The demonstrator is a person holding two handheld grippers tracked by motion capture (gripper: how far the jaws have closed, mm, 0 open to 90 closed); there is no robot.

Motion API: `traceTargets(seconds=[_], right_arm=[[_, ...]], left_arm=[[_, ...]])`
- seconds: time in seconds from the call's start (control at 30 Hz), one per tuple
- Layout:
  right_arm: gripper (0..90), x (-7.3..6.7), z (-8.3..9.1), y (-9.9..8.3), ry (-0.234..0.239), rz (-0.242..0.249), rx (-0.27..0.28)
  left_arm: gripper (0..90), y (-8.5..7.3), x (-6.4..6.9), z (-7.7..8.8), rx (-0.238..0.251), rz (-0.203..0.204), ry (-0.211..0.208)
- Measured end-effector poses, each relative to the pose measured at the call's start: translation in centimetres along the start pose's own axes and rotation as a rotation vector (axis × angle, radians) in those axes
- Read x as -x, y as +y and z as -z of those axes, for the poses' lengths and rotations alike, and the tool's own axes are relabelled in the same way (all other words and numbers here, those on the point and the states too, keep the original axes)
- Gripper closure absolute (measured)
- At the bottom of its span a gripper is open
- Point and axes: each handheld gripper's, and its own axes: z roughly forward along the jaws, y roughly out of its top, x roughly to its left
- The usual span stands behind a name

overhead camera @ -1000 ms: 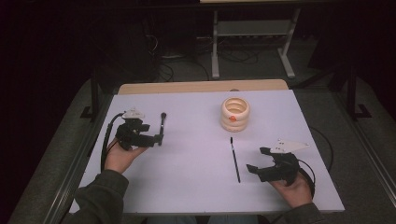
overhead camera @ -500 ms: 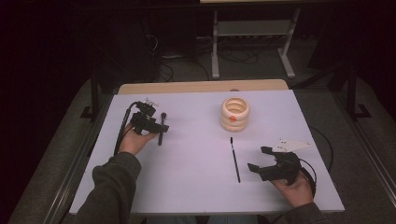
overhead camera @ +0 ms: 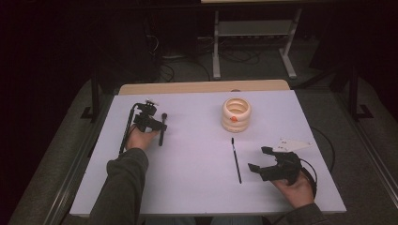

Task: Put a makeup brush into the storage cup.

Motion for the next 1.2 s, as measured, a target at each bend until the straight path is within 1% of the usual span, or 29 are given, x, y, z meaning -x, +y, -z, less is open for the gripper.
traceTargets(seconds=[0.03, 0.1, 0.17, 0.2, 0.23, 0.27, 0.3, 0.33, 0.37, 0.4, 0.5, 0.57, 0.6, 0.63, 0.67, 0.73, 0.77, 0.8, 0.87, 0.9, 0.97, 1.0, 1.03, 1.07, 1.1, 1.2], right_arm=[[14.5, 0.0, 0.0, 0.0, 0.001, 0.001, -0.001], [14.5, 0.1, 0.0, 0.0, 0.002, -0.002, -0.005], [14.5, 0.1, -0.1, 0.0, 0.002, -0.001, -0.002], [14.5, 0.0, 0.0, 0.0, 0.002, -0.002, -0.003], [14.5, 0.0, 0.0, 0.0, 0.001, -0.001, -0.003], [14.5, 0.0, -0.1, 0.1, 0.0, 0.001, -0.002], [14.5, 0.0, -0.1, 0.1, 0.001, 0.003, -0.003], [14.5, 0.0, -0.1, 0.1, 0.001, 0.007, -0.003], [14.5, 0.0, -0.1, 0.1, 0.001, 0.007, -0.004], [14.5, 0.0, -0.1, 0.1, 0.001, 0.008, -0.004], [14.5, 0.0, -0.1, 0.1, 0.001, 0.007, -0.004], [14.5, 0.0, -0.1, 0.1, 0.002, 0.007, -0.005], [14.5, -0.1, -0.1, 0.1, 0.001, 0.007, -0.005], [14.5, -0.2, -0.1, 0.1, 0.0, 0.005, -0.003], [14.8, -0.2, -0.1, 0.2, 0.0, 0.013, -0.003], [14.8, -0.2, -0.1, 0.2, 0.0, 0.014, -0.005], [14.8, -0.2, -0.1, 0.2, 0.0, 0.012, -0.005], [14.8, -0.2, -0.1, 0.1, 0.001, 0.012, -0.005], [14.8, -0.1, 0.0, 0.1, 0.001, 0.007, -0.004], [14.8, 0.0, 0.0, 0.1, 0.002, 0.004, -0.003], [14.8, 0.0, -0.1, 0.1, 0.003, 0.002, -0.006], [14.8, -0.1, -0.1, 0.1, 0.003, 0.006, -0.009], [14.8, -0.2, -0.2, 0.1, 0.002, 0.002, -0.011], [14.8, -0.2, -0.2, 0.1, 0.003, 0.009, -0.011], [14.8, -0.4, -0.2, 0.1, 0.003, 0.004, -0.013], [14.9, -0.5, -0.4, 0.2, -0.008, 0.01, -0.015]], left_arm=[[50.0, 0.0, 0.0, -0.2, -0.006, 0.004, 0.003], [53.0, 0.0, 0.1, -0.5, -0.026, -0.002, 0.026], [56.1, 0.0, 0.2, -0.7, -0.033, 0.017, 0.029], [57.1, -0.1, 0.4, -0.8, -0.045, 0.022, 0.032], [57.1, 0.0, 0.5, -0.9, -0.043, 0.02, 0.047], [58.2, 0.0, 0.7, -0.9, -0.046, 0.022, 0.048], [59.6, 0.1, 0.8, -0.9, -0.048, 0.019, 0.061], [60.8, 0.1, 1.1, -1.0, -0.049, 0.032, 0.073], [63.6, 0.2, 1.2, -1.0, -0.059, 0.013, 0.093], [66.7, 0.2, 1.4, -1.0, -0.061, 0.015, 0.099], [71.3, 0.2, 1.8, -1.1, -0.066, 0.035, 0.12], [76.7, 0.3, 2.2, -1.1, -0.071, 0.035, 0.127], [78.6, 0.4, 2.3, -1.2, -0.076, 0.037, 0.137], [78.8, 0.5, 2.4, -1.2, -0.081, 0.03, 0.144], [78.9, 0.6, 2.3, -1.1, -0.091, 0.022, 0.144], [79.1, 0.7, 2.2, -1.2, -0.095, 0.047, 0.13], [79.1, 0.8, 2.1, -1.1, -0.103, 0.049, 0.125], [79.1, 0.8, 2.1, -1.1, -0.109, 0.045, 0.122], [79.2, 0.8, 2.0, -0.9, -0.115, 0.025, 0.126], [79.2, 0.7, 1.9, -0.8, -0.117, 0.025, 0.126], [79.2, 0.6, 1.5, -0.3, -0.122, 0.003, 0.13], [79.3, 0.5, 1.4, 0.0, -0.115, 0.007, 0.127], [79.3, 0.5, 1.3, 0.4, -0.107, 0.002, 0.117], [79.3, 0.4, 1.2, 0.9, -0.1, -0.004, 0.111], [79.3, 0.4, 1.1, 1.3, -0.084, -0.012, 0.108], [79.3, 0.2, 1.2, 2.6, -0.046, -0.045, 0.077]])
